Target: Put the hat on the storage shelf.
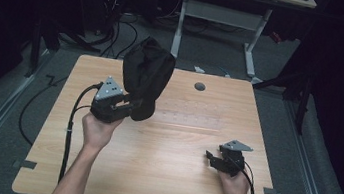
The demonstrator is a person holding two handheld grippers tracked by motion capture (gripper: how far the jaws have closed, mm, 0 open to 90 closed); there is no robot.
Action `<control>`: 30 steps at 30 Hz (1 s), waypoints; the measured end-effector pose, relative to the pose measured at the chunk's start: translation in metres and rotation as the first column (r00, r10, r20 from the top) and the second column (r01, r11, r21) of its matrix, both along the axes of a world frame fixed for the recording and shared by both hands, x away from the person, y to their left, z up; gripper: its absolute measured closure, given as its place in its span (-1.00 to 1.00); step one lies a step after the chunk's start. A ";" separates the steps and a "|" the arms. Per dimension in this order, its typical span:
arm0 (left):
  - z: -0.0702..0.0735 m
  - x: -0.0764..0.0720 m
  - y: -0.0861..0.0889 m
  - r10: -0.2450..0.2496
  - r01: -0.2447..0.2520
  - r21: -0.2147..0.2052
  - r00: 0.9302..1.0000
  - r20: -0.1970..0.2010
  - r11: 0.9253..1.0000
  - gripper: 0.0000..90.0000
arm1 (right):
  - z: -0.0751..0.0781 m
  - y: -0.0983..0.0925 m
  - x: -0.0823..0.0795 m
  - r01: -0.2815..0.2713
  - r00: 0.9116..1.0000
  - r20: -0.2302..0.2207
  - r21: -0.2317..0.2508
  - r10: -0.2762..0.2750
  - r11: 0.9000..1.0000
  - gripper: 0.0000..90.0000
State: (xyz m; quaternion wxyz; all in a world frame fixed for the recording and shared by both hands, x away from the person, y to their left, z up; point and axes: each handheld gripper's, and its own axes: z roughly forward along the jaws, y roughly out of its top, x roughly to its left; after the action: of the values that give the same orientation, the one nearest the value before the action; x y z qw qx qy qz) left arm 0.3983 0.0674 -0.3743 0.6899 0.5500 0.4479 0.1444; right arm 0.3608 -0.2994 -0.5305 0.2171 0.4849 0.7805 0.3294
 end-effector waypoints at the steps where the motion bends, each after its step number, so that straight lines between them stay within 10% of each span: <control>1: -0.001 0.002 -0.001 0.001 -0.001 0.000 1.000 0.000 1.000 0.57 | 0.000 0.000 0.000 0.000 1.000 0.000 0.000 0.000 1.000 -0.17; 30: -0.029 0.034 -0.022 0.034 -0.035 0.048 0.999 0.020 0.998 0.57 | 0.000 0.000 0.000 -0.003 1.000 0.001 -0.001 0.003 1.000 -0.18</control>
State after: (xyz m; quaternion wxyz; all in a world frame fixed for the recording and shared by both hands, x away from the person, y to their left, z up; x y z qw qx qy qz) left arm 0.4318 0.0457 -0.4030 0.6780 0.5573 0.4472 0.1722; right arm 0.3607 -0.2992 -0.5306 0.2172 0.4835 0.7814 0.3294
